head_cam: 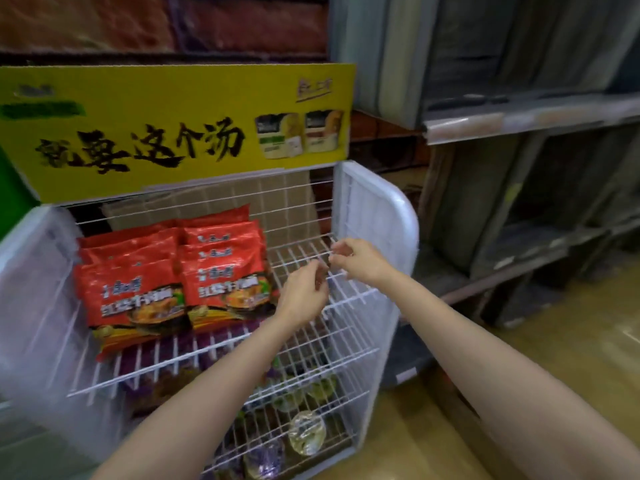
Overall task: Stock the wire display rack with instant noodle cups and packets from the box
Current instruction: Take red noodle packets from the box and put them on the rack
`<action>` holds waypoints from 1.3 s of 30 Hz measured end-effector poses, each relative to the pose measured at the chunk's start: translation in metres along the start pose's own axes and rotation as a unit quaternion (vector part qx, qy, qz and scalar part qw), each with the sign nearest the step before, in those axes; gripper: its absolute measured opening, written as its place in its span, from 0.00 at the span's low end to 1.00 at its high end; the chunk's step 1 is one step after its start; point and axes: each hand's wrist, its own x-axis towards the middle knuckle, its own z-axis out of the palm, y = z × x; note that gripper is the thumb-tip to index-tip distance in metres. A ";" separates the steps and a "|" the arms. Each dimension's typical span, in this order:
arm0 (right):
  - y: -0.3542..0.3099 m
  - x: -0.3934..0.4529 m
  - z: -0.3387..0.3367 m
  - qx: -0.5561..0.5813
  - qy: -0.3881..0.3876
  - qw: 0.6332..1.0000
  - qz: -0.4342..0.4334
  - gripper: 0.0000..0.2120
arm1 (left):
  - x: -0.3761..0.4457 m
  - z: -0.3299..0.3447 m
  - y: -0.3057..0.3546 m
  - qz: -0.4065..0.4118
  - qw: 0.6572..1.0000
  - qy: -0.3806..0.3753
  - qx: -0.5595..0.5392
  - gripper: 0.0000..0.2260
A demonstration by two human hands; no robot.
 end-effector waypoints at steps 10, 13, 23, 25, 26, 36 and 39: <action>0.156 -0.103 -0.160 0.039 0.081 0.991 0.103 0.13 | 0.018 0.160 0.164 0.030 0.989 -0.089 -0.115 0.08; 0.199 -0.136 -0.198 0.085 0.086 0.980 0.160 0.13 | 0.017 0.201 0.199 -0.018 0.979 -0.128 -0.160 0.06; 0.318 -0.220 -0.275 0.208 0.197 0.916 0.281 0.11 | 0.024 0.328 0.290 -0.133 0.902 -0.305 -0.274 0.06; 0.339 -0.228 -0.288 0.210 0.205 0.907 0.303 0.14 | 0.027 0.357 0.303 -0.130 0.897 -0.330 -0.263 0.06; 0.349 -0.230 -0.296 0.208 0.208 0.903 0.312 0.14 | 0.029 0.371 0.310 -0.130 0.894 -0.340 -0.261 0.06; 0.461 -0.183 -0.386 0.172 0.164 0.890 0.390 0.15 | 0.079 0.523 0.376 -0.238 0.829 -0.412 -0.293 0.07; 0.488 -0.164 -0.406 0.163 0.136 0.896 0.390 0.15 | 0.106 0.547 0.391 -0.269 0.804 -0.445 -0.288 0.06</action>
